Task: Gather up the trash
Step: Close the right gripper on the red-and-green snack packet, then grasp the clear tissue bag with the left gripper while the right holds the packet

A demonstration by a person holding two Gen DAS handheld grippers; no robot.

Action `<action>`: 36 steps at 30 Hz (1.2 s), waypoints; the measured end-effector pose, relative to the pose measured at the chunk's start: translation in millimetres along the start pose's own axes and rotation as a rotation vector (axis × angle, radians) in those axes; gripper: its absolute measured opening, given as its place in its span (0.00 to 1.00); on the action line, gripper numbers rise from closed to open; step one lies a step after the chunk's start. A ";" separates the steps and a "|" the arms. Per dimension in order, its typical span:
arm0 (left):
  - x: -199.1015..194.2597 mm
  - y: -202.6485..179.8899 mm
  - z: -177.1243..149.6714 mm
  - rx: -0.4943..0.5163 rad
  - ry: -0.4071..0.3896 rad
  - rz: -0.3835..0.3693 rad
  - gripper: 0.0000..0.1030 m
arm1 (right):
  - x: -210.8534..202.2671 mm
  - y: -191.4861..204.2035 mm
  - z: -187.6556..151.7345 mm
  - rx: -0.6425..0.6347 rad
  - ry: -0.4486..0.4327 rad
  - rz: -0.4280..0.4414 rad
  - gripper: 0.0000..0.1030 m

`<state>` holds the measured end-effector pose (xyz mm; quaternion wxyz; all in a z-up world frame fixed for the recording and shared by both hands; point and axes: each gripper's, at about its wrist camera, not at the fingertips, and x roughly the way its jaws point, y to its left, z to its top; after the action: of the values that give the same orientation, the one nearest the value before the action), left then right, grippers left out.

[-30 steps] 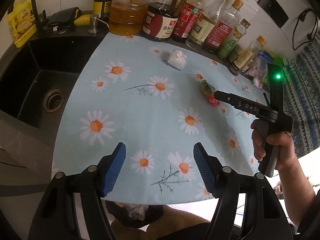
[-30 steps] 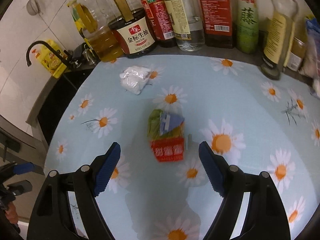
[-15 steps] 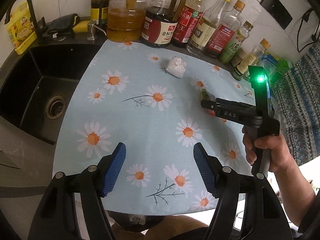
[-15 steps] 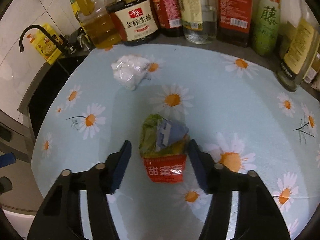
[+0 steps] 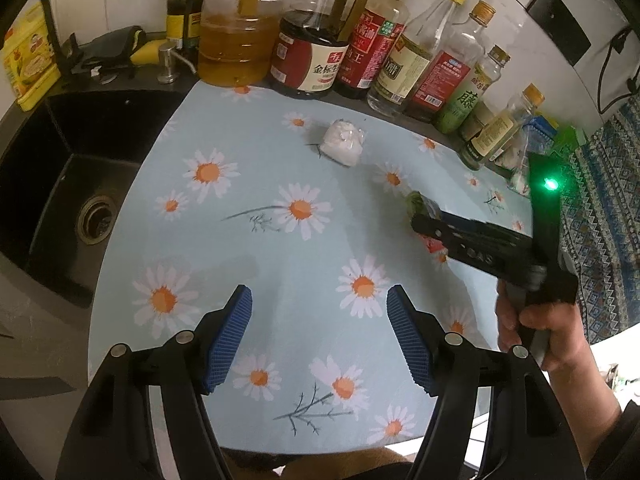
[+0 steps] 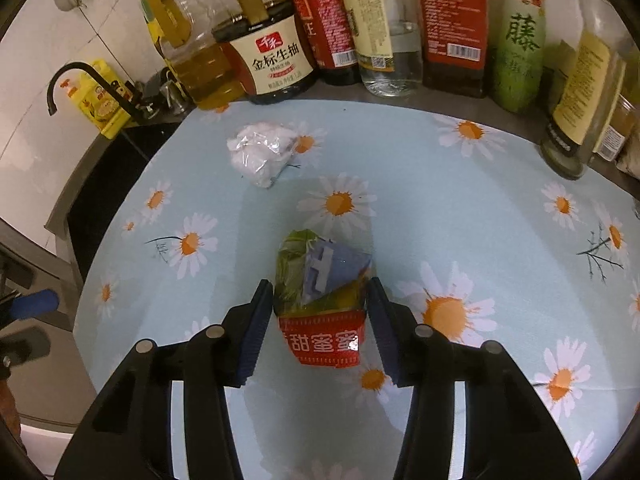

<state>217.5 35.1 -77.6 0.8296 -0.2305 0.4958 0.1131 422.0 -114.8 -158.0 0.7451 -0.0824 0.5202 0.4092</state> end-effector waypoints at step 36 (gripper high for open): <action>164.4 -53.8 141.3 0.234 0.104 0.152 0.69 | -92.5 -19.0 -84.8 0.075 -0.147 0.095 0.48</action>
<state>428.1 51.5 -150.1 0.8132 -0.0993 0.5638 0.1051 363.7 -222.1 -123.5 0.7636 0.0004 0.4825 0.4292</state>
